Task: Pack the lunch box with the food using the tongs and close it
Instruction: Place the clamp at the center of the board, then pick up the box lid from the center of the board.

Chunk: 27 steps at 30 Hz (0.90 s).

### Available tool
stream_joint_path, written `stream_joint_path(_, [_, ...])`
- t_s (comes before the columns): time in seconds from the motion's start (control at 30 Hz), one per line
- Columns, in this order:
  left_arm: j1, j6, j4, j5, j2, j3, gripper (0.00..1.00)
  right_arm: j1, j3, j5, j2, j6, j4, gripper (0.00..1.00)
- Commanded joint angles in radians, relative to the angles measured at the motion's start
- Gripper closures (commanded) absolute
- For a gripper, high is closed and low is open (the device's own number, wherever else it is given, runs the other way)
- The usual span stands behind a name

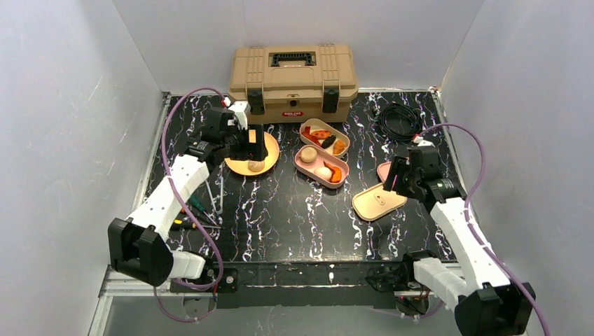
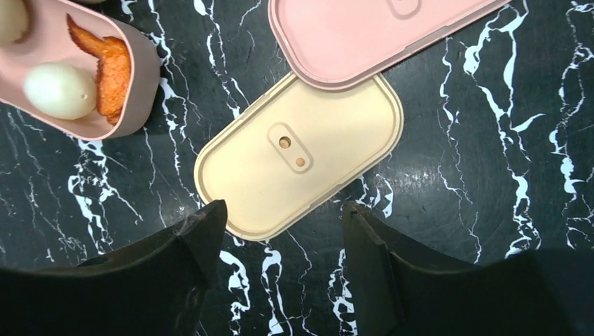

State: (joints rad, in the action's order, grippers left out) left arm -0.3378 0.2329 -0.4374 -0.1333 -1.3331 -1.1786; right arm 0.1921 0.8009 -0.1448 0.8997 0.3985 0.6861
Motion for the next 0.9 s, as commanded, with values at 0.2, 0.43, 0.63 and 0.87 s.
stream_joint_path(0.2, [0.001, -0.041, -0.012, -0.003, 0.128, 0.037, 0.02, 0.05, 0.113, -0.074, 0.321, -0.115, -0.079, 0.35])
stream_joint_path(0.43, [0.001, -0.018, -0.058, -0.008, 0.081, -0.002, 0.02, 0.154, 0.282, -0.205, 0.557, -0.166, -0.062, 0.37])
stream_joint_path(0.63, [0.001, -0.031, -0.04, 0.026, 0.123, 0.015, 0.02, 0.254, 0.398, -0.443, 0.749, -0.199, -0.005, 0.38])
stream_joint_path(0.87, [0.007, -0.033, -0.047, 0.029, 0.115, 0.009, 0.02, 0.321, 0.438, -0.565, 0.855, -0.217, 0.018, 0.39])
